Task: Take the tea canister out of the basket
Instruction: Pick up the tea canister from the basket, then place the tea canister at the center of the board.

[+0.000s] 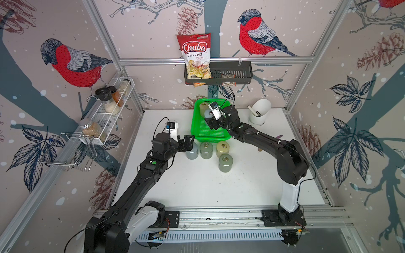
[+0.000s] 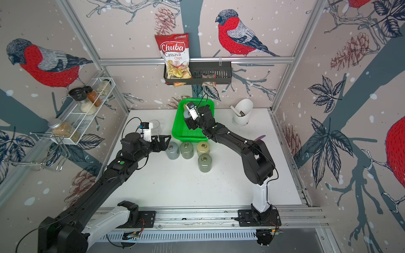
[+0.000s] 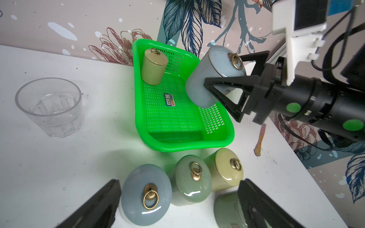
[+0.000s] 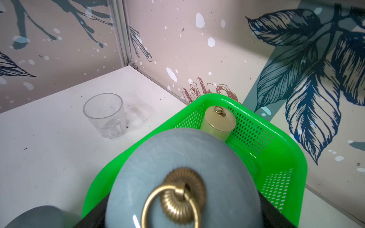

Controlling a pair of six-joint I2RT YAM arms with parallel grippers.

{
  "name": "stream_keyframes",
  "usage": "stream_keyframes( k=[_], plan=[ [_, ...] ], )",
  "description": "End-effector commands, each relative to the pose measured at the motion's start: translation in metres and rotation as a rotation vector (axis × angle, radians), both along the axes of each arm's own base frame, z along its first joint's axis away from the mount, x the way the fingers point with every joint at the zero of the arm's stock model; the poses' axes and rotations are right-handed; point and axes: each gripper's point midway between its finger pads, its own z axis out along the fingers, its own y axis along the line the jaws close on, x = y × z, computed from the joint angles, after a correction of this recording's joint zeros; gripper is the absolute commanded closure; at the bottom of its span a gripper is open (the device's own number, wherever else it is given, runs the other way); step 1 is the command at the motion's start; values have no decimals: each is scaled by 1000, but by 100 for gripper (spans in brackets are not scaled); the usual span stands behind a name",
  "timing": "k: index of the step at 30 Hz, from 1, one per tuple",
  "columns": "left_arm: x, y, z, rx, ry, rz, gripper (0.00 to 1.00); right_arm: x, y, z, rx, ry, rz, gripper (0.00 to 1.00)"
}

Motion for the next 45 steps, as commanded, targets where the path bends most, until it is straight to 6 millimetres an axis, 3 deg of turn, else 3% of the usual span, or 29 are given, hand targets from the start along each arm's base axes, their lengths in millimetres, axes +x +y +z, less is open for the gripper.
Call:
stream_keyframes(
  k=[1, 5, 10, 13, 17, 22, 33, 45],
  plan=[
    [-9, -13, 6, -53, -5, -74, 3, -18, 0, 39, 49, -104, 5, 100],
    [-18, -24, 3, -79, 30, -135, 3, -62, -8, 43, 67, -98, 38, 100],
    [-26, -25, -11, -79, 48, -123, 3, -119, -13, 38, 94, -74, 93, 100],
    [-29, -29, -16, -86, 59, -138, 3, -149, -15, 29, 113, -47, 127, 100],
    [-30, -38, -28, -65, 90, -159, 3, -179, -17, 4, 107, -6, 145, 100],
    [-30, -48, -36, -52, 106, -174, 3, -195, -13, -21, 126, 46, 161, 100],
    [-29, -40, -44, -32, 120, -122, 3, -204, 10, -75, 84, 125, 177, 100],
    [-28, -40, -47, -15, 119, -125, 3, -204, 15, -112, 40, 166, 152, 100]
  ],
)
